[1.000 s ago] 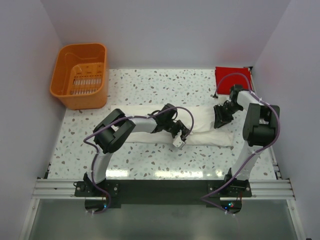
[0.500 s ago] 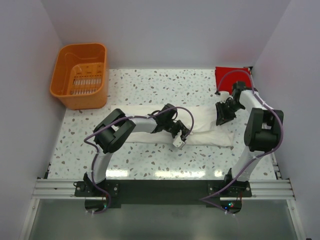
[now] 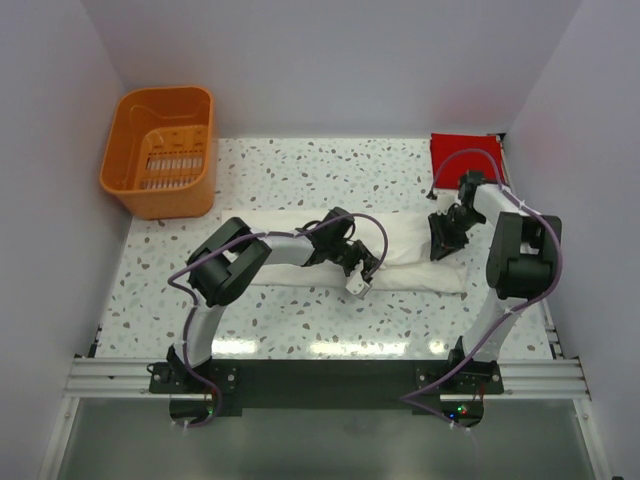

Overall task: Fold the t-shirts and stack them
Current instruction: Fold the tshirt

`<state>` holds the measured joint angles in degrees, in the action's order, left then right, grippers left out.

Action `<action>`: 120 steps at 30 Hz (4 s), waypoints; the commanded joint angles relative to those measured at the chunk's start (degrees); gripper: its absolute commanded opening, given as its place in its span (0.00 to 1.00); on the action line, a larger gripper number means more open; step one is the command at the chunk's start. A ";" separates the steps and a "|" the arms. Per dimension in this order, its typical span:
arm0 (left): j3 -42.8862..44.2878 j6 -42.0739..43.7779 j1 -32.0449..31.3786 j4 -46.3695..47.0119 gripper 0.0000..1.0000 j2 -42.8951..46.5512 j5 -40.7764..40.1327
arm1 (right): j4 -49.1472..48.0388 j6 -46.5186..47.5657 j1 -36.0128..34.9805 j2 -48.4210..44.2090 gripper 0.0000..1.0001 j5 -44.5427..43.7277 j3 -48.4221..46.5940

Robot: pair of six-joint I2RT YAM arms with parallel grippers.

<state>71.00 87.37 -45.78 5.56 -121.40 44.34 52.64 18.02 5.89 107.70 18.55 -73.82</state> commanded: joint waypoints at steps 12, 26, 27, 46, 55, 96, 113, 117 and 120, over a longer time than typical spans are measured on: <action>1.77 -1.42 0.34 2.35 0.00 -0.24 1.63 | -2.37 -1.41 -0.18 4.36 0.30 -1.67 -1.41; 1.60 -1.33 0.34 1.91 0.00 -0.24 1.46 | 2.90 -0.97 -0.18 0.85 0.00 -0.79 -4.14; 1.60 -1.42 0.34 1.91 0.00 -0.15 1.54 | 3.25 -0.71 -0.18 -0.03 0.00 -0.97 -4.14; 1.68 -0.54 0.34 -0.37 0.00 0.47 1.98 | 4.75 2.10 0.26 -5.48 0.00 -7.29 0.78; 1.51 1.04 0.34 -3.01 0.02 0.82 2.68 | 2.73 3.60 0.44 -4.17 0.00 -9.41 3.86; -2.71 -56.17 28.11 -34.30 0.25 24.19 -15.95 | -8.78 8.08 -9.67 13.75 0.15 -14.76 -11.24; -8.86 -31.74 19.95 -33.16 0.24 25.52 -26.66 | -15.11 3.60 -13.36 16.32 0.22 -15.12 -28.75; -8.87 -31.30 16.95 -32.02 0.22 21.22 -29.31 | -13.80 1.85 -13.36 11.32 0.26 -13.63 -29.18; -7.64 -30.78 15.81 -32.45 0.22 17.97 -30.54 | -12.30 1.67 -13.27 9.20 0.33 -13.19 -29.62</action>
<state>62.61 53.80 -29.43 -27.83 -101.01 16.73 41.56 21.37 -7.49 124.18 4.16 -102.15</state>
